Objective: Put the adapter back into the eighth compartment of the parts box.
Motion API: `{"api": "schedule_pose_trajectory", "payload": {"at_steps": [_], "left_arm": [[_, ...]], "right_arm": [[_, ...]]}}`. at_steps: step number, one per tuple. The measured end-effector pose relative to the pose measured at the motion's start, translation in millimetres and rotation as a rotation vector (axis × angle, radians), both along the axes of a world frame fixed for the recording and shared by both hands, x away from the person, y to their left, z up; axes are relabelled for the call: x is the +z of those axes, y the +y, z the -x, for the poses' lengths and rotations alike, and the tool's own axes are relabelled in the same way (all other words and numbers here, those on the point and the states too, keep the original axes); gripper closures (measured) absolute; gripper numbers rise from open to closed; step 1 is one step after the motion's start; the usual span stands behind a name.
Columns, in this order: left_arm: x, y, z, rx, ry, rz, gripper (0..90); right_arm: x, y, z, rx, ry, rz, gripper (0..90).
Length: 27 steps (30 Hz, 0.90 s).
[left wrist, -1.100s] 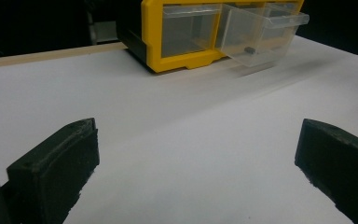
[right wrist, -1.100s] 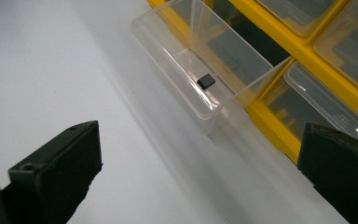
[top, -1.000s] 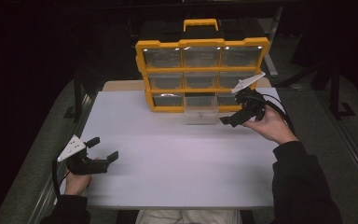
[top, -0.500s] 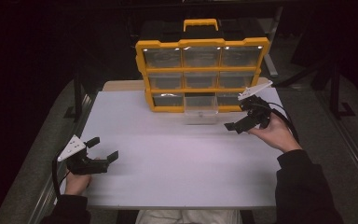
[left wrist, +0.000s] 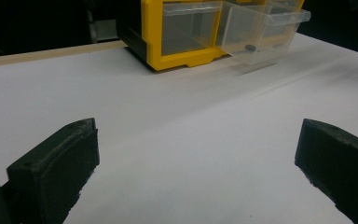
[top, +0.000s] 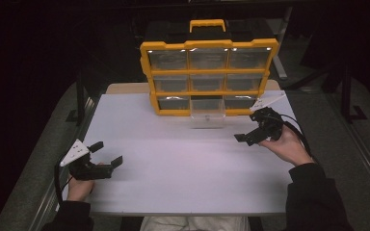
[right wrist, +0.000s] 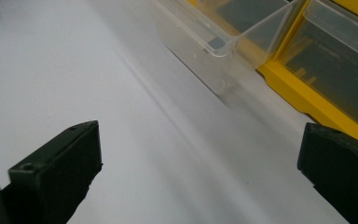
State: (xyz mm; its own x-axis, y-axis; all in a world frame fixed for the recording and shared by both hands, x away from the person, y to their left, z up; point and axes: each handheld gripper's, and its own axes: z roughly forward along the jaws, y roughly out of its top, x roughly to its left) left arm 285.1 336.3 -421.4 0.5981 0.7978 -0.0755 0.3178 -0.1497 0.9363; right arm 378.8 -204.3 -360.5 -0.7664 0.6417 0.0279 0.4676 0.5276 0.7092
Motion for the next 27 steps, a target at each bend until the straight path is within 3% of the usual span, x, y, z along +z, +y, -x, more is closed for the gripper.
{"api": "schedule_pose_trajectory", "payload": {"at_steps": [27], "left_arm": [[-0.3,-0.4,-0.3,0.002,0.002,-0.008,0.0]], "right_arm": [[-33.6,-33.7,35.1,-0.062,0.002,-0.100,0.0]]}}
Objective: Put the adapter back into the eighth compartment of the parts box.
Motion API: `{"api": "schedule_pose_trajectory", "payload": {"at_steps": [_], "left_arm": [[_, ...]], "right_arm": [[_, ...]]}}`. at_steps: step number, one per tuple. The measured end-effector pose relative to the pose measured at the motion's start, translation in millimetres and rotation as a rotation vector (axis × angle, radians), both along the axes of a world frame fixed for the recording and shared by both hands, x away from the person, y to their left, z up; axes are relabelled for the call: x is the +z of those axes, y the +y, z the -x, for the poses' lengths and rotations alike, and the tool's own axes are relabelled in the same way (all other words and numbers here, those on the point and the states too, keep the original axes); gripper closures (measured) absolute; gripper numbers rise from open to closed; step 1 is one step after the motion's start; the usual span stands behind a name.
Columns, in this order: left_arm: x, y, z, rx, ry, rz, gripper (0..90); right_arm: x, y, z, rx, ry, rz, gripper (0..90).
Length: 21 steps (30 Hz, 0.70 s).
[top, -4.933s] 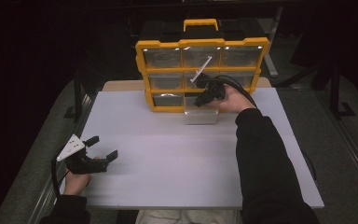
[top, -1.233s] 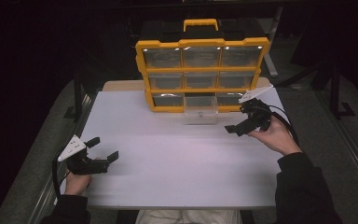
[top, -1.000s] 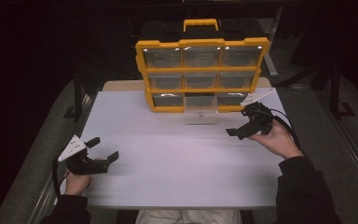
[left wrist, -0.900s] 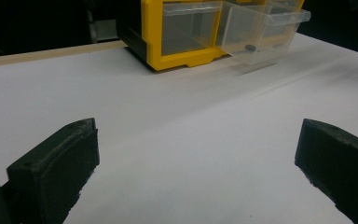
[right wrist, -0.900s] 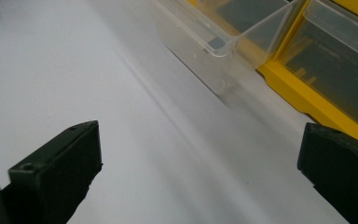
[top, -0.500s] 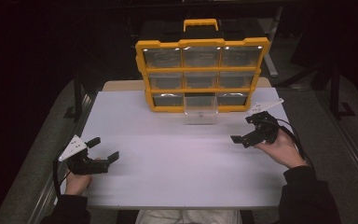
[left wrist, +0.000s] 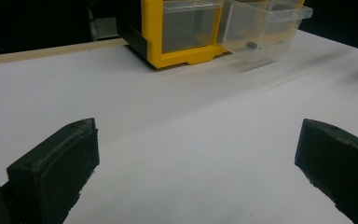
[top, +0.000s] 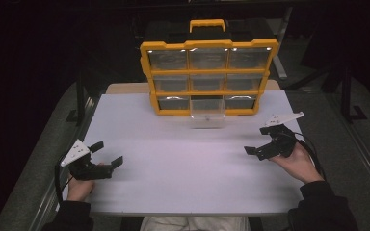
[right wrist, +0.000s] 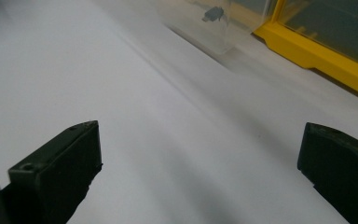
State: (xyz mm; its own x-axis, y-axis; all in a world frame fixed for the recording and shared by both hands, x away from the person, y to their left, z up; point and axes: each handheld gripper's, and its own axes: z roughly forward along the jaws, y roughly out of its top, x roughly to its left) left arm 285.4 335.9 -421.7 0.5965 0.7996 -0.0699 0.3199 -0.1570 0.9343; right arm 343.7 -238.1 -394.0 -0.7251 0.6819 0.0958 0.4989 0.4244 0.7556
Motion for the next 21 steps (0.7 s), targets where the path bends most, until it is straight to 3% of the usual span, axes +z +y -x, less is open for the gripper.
{"api": "schedule_pose_trajectory", "payload": {"at_steps": [21], "left_arm": [[0.3,-0.2,0.4,-0.001,-0.001,-0.005,0.0]], "right_arm": [[-24.4,-13.1,26.1,-0.054,-0.039,-0.021,0.0]]}}
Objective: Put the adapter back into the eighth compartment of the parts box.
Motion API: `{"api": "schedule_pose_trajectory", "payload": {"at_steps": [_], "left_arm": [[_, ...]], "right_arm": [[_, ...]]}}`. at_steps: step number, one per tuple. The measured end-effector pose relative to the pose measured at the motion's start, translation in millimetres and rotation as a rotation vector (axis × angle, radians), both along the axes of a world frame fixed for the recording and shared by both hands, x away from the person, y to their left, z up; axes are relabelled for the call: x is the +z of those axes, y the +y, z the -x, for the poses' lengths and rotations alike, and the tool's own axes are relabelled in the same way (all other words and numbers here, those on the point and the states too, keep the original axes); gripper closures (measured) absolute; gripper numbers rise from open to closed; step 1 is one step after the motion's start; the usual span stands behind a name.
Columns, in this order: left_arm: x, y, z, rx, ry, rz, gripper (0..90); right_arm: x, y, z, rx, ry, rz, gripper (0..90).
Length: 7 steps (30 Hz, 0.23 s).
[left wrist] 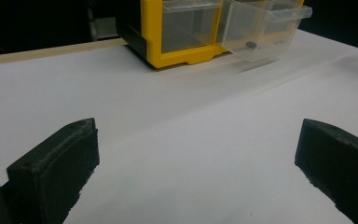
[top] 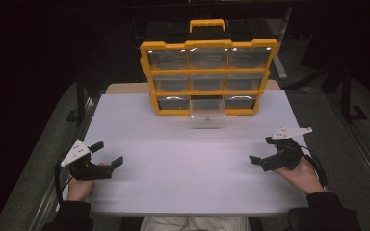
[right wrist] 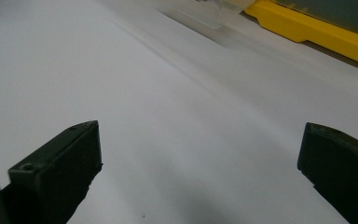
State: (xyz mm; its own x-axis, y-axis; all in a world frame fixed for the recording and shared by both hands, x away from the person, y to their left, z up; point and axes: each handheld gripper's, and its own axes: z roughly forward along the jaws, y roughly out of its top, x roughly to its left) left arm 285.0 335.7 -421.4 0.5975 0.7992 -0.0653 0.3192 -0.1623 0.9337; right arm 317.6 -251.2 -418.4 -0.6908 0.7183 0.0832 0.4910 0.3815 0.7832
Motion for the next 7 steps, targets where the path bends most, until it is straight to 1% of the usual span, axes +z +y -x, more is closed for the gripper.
{"api": "schedule_pose_trajectory", "payload": {"at_steps": [7], "left_arm": [[0.3,-0.1,0.1,-0.001,-0.002,0.003,0.0]], "right_arm": [[-4.5,0.7,3.0,-0.002,-0.008,0.002,0.0]]}}
